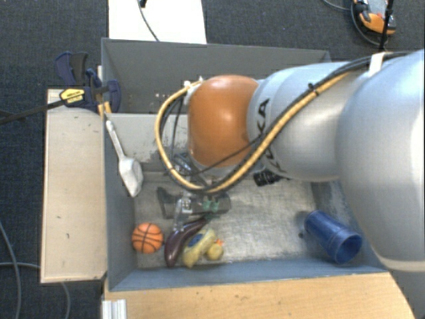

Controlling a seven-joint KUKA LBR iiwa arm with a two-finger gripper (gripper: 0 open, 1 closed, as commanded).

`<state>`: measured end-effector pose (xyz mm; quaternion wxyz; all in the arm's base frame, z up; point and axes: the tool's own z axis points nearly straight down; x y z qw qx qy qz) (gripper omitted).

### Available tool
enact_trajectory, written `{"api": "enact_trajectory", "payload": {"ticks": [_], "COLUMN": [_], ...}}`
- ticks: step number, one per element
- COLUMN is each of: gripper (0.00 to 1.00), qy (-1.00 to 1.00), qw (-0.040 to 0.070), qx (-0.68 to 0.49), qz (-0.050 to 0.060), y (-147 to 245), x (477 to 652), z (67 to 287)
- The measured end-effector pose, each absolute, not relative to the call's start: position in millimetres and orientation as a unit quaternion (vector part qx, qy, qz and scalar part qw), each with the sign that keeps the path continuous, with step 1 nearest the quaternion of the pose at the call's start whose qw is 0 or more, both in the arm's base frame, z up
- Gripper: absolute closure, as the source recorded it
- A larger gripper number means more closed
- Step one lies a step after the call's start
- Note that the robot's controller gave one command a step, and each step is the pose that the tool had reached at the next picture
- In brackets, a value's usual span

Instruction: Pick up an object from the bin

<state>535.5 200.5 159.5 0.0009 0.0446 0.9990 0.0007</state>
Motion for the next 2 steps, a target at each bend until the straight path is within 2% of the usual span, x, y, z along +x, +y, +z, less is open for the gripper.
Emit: {"api": "enact_trajectory", "payload": {"ticks": [1,2], "gripper": [0.00,0.00], "qy": [0.990,0.994], "qw": [0.001,0.013], "qx": [0.142,0.110], "qz": [0.001,0.005], "y": [167.3,168.7], "x": [537.9,532.1], "z": [129.0,79.8]}}
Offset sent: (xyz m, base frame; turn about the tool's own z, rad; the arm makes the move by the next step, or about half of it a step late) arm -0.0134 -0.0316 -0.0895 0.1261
